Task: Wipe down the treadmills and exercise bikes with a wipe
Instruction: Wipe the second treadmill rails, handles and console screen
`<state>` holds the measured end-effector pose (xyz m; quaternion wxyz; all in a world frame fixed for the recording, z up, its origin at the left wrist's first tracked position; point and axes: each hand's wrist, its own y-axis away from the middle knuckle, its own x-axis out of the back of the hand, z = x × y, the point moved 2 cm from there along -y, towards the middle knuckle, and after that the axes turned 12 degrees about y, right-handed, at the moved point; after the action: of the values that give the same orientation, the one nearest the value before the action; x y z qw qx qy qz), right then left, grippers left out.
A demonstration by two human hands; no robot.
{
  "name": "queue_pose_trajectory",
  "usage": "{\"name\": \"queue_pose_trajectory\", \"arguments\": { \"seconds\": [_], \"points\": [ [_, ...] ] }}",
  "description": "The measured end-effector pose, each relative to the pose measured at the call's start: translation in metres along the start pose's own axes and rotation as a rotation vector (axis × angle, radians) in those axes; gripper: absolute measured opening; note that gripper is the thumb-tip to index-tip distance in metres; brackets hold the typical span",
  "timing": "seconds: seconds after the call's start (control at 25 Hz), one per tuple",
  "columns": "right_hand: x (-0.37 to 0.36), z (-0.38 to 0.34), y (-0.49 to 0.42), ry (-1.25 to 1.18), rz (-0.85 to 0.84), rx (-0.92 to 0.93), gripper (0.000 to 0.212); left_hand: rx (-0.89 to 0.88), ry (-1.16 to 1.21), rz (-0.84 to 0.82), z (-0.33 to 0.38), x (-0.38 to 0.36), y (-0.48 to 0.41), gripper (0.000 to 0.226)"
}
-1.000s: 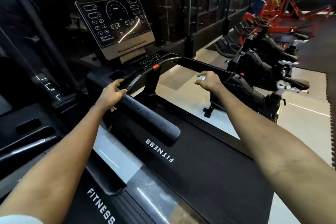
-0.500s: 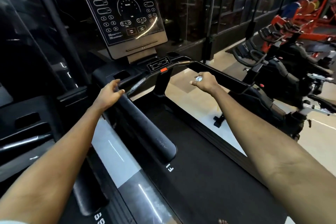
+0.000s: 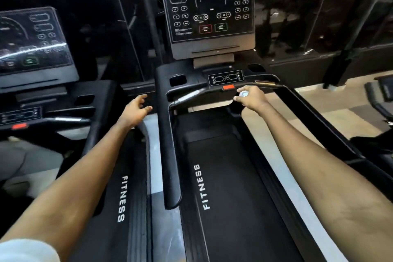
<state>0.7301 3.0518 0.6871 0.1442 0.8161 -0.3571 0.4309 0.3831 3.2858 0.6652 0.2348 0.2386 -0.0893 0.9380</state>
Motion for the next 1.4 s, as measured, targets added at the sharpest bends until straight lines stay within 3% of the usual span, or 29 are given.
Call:
{"name": "queue_pose_trajectory", "arguments": {
  "seconds": [0.4,0.76,1.16,1.4],
  "points": [
    [-0.06,-0.05,-0.13,-0.019,-0.162,0.217,0.036,0.113,-0.04,0.206,-0.026,0.003,-0.022,0.059],
    [-0.142,-0.122,-0.21,0.059,-0.425,0.451,0.037,0.286,0.003,0.417,-0.048,0.001,-0.024,0.057],
    [-0.269,-0.14,-0.191,0.18,-0.788,0.793,0.024,0.645,-0.038,0.615,-0.091,-0.05,0.068,0.059],
    [-0.308,-0.141,-0.141,0.235,-0.872,1.168,0.03,0.889,0.012,0.74,-0.104,-0.125,0.149,0.058]
  ]
}}
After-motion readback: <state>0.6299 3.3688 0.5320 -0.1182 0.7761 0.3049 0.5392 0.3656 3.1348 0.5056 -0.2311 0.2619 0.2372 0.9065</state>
